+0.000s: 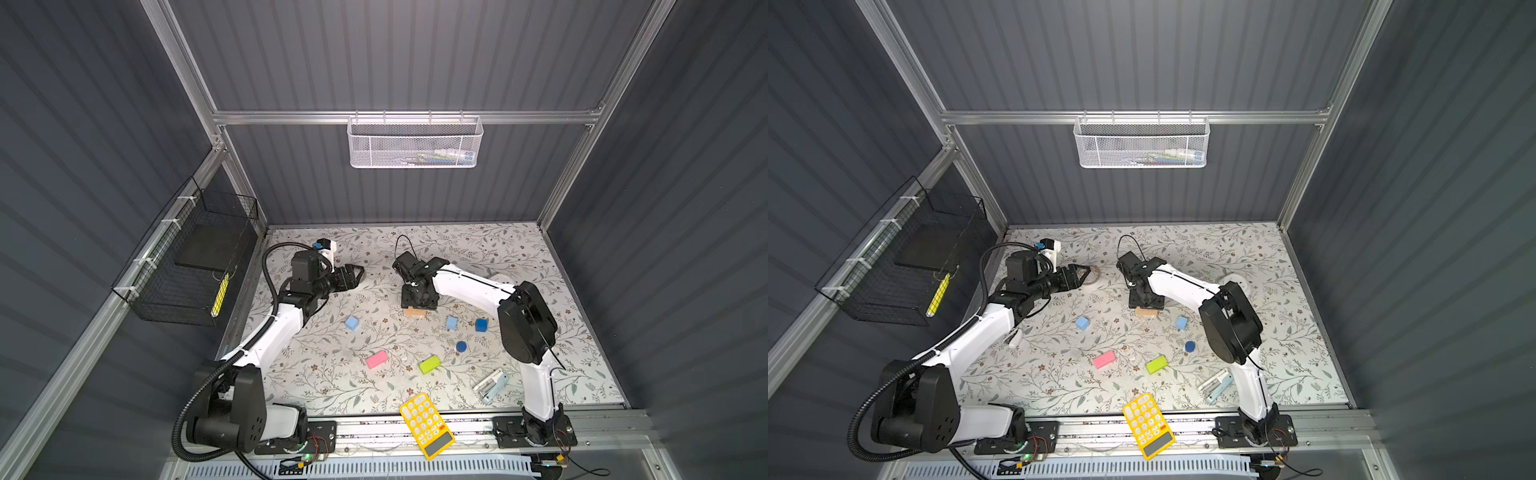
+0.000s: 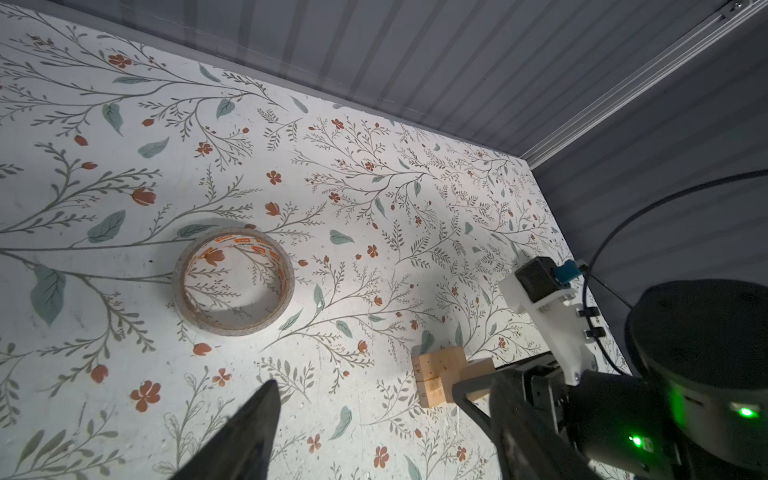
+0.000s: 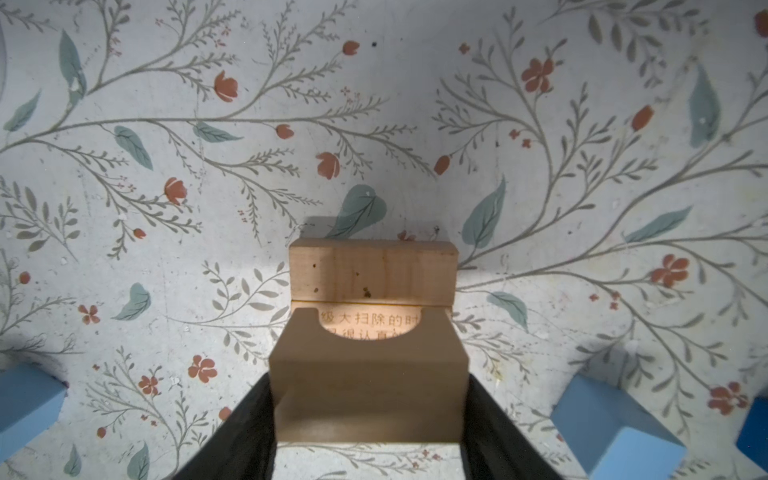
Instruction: Build the wood block tower
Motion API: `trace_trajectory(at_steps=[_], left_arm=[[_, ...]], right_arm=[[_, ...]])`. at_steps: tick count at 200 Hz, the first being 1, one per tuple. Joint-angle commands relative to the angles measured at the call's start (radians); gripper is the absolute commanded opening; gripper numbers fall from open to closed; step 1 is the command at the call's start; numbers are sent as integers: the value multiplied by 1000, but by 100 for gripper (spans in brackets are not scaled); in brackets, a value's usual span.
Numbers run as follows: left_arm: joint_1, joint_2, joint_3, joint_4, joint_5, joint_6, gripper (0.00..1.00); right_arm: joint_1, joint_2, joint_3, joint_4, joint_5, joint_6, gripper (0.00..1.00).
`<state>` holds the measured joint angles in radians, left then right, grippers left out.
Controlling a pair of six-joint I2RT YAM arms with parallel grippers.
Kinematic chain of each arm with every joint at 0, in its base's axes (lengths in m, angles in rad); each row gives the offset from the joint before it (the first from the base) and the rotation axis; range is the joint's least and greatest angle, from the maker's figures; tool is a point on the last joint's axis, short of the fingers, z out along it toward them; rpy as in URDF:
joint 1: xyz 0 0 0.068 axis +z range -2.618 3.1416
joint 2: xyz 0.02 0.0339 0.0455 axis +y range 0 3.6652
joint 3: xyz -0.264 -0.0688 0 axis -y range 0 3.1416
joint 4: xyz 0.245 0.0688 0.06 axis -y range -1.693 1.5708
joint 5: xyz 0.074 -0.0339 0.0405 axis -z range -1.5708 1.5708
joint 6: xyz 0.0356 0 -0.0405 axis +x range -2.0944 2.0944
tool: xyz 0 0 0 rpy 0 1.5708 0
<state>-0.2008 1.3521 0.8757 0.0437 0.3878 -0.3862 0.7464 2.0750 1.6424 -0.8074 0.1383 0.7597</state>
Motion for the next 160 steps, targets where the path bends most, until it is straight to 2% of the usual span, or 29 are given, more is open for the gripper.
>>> trace_trajectory(at_steps=[1,160], left_arm=[[9,5,0,7,34,3,79],[9,7,0,5,42,10,79]], right_arm=[[5,23,32,-7,8,18,24],[7,42,60,-33,54,13,23]])
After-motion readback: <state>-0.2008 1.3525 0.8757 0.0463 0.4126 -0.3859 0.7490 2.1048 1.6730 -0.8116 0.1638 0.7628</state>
